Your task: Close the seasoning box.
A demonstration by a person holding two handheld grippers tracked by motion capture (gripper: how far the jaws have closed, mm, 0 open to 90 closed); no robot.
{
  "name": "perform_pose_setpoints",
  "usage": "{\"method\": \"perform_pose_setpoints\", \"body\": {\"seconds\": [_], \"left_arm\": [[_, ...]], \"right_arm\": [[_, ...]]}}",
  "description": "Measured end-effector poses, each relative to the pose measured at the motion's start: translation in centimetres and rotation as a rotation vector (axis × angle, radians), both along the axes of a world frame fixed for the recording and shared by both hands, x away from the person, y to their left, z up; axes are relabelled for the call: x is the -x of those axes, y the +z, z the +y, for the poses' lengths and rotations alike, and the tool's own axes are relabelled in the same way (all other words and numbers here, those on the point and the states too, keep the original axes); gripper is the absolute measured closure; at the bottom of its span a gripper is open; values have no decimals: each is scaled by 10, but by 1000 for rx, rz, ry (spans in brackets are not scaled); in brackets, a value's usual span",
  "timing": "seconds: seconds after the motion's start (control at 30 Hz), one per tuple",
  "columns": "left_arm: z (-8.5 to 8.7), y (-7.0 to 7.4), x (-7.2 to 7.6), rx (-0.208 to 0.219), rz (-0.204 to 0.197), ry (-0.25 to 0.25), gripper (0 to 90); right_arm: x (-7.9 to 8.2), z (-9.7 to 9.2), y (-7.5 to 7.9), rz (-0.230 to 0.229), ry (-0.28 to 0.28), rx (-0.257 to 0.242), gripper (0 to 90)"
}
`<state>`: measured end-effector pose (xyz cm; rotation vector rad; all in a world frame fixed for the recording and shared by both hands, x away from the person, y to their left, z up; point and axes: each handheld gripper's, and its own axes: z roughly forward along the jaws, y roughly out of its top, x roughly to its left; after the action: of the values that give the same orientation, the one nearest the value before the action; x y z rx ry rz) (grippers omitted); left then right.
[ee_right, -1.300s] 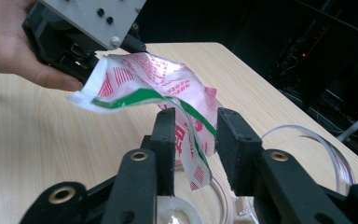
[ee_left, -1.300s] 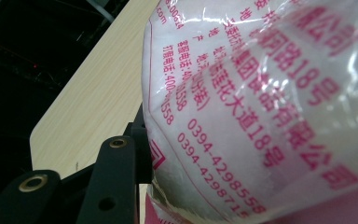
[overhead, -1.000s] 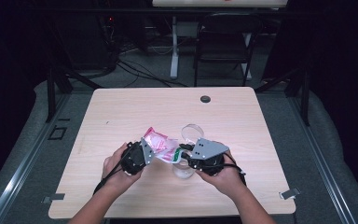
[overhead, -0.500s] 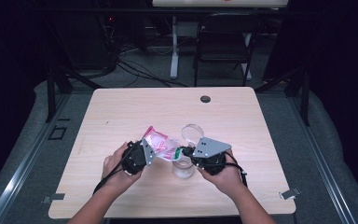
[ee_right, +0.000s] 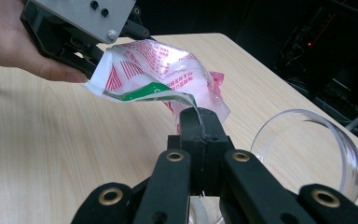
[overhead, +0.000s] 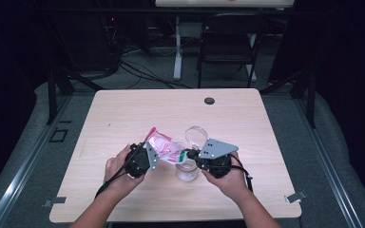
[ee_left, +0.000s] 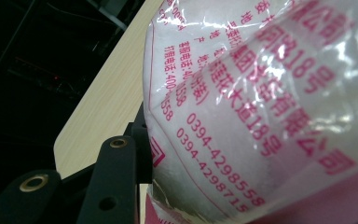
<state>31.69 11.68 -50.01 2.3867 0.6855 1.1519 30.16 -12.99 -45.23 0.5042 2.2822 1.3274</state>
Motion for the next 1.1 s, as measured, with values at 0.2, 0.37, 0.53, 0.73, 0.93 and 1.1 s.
{"method": "perform_pose_setpoints", "body": {"seconds": [0.2,0.37,0.53,0.73,0.93,1.1], "left_arm": [[1,1,1,-11,-18,-1,596],[0,2,1,-27,-23,-3,597],[-2,3,2,-46,-38,-6,598],[-2,6,3,-80,-59,-10,598],[-2,9,4,-100,-80,-11,599],[-3,11,6,-108,-82,-13,602]], "right_arm": [[-1,-1,-1,13,0,-12,900],[-1,-1,-2,13,-2,-15,900],[-1,-3,-2,12,-8,-16,900],[-1,-5,-3,16,-10,-19,900],[-1,-6,-3,19,-5,-23,900],[-1,-7,-3,23,-6,-34,900]]}}
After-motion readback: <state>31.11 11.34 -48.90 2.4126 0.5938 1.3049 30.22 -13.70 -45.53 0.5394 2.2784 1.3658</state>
